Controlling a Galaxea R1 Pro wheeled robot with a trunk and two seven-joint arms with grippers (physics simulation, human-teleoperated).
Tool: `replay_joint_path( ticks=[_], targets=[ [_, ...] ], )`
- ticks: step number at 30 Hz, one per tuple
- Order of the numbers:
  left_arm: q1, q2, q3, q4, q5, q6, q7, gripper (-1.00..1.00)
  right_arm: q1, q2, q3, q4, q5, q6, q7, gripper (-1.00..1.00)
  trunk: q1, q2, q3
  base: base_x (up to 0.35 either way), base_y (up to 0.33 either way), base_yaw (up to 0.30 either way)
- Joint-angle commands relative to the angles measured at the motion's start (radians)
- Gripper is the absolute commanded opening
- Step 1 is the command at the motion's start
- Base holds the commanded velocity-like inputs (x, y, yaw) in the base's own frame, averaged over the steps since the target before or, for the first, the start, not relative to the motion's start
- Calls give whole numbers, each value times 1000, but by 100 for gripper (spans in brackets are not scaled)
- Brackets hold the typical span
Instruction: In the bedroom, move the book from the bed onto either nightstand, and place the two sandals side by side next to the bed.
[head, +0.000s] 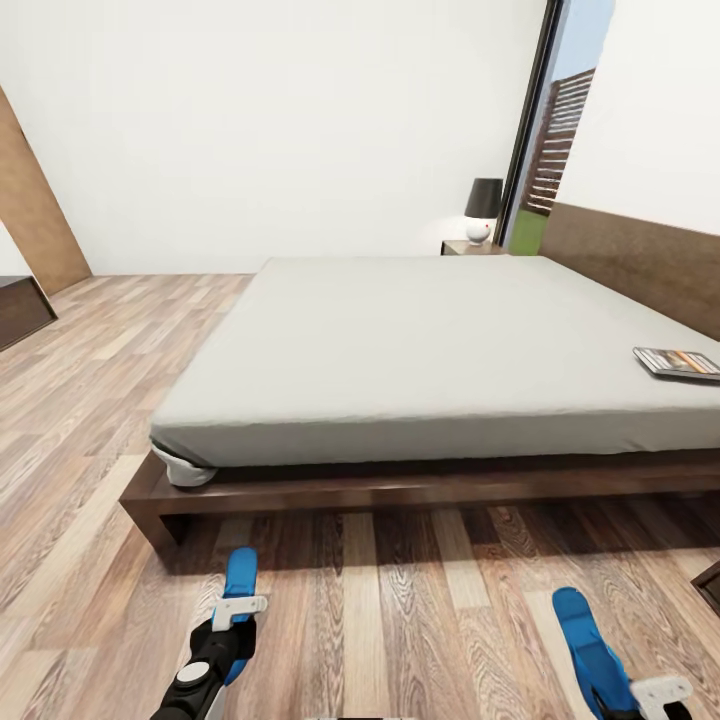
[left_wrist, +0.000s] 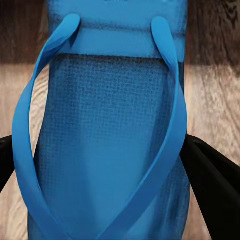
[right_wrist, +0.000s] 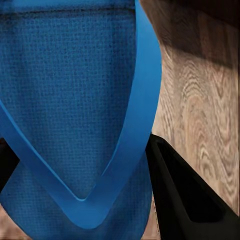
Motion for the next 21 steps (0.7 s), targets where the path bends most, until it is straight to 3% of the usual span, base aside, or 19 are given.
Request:
replay_joint_path(
  ticks=[1, 5, 8, 15, 21],
  targets=[
    [0, 0, -3, -1, 4, 5, 7, -100, -1, -13, -7, 45, 4, -41, 5, -100, 0, 0, -1, 0, 0, 0],
    [0, 0, -3, 1, 4, 5, 8, -100, -1, -59, -7, 226, 0, -230, 3, -100, 0, 0, -1, 0, 0, 0],
    [-1, -1, -3, 2, 4, 7, 8, -100, -1, -77, -6, 285, -1, -308, 1, -100, 0, 0, -1, 44, -21, 0],
    [-3, -6, -4, 3, 0, 7, 9, -100, -1, -80, -5, 292, 3, -317, 1, -100, 0, 0, -1, 164, -81, 0],
    [-7, -6, -5, -2, 3, 16, 8, -100, -1, -80, 0, 292, 7, -324, 0, -100, 2, -2, -24, 3, -1, 0]
  ],
)
